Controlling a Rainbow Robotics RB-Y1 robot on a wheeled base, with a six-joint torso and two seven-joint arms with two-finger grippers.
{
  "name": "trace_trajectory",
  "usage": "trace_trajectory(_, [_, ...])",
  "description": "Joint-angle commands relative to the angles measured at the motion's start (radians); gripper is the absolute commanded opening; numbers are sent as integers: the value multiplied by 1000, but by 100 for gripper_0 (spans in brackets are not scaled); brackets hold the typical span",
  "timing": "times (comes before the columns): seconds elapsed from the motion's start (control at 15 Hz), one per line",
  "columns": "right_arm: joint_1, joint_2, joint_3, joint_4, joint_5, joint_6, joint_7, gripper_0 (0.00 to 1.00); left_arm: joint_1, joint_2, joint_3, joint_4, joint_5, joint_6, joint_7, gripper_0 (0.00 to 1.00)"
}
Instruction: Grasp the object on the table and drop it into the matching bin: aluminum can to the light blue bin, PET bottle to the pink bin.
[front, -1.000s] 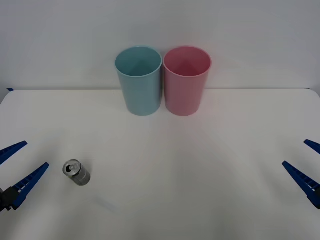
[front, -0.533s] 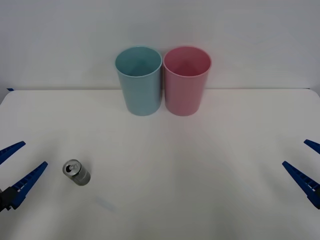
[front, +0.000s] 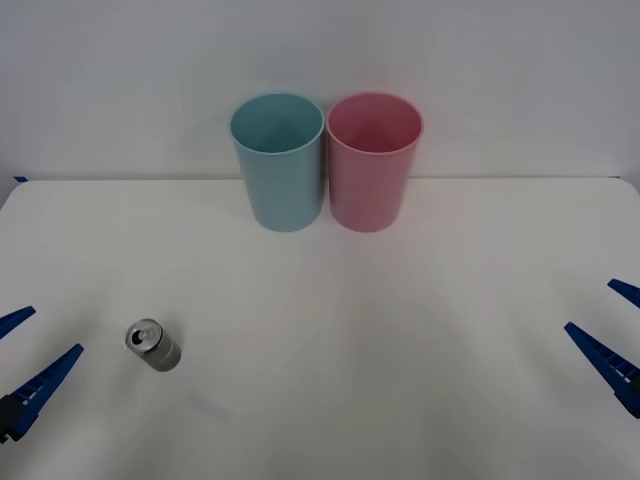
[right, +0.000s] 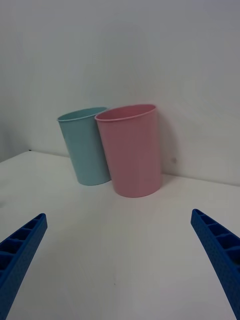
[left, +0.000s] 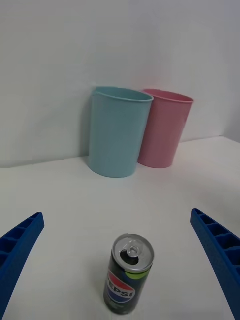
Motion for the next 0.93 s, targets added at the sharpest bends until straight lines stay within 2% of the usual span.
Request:
trace_trajectory(0.07, [0,0,0,0,0,0,0,100,45,18,-3,1,-12,15,-21,100])
trace_trajectory(0.6, [0,0,0,0,0,0,0,100,141,17,-32,51,31,55,-172,100])
trace_trajectory(0.8, [0,0,0,0,0,0,0,100,163,17,-80,53,54,110,-198,100])
trace_trajectory(0.93, [0,0,0,0,0,0,0,100,166,17,-121,53,66,172,-264,100])
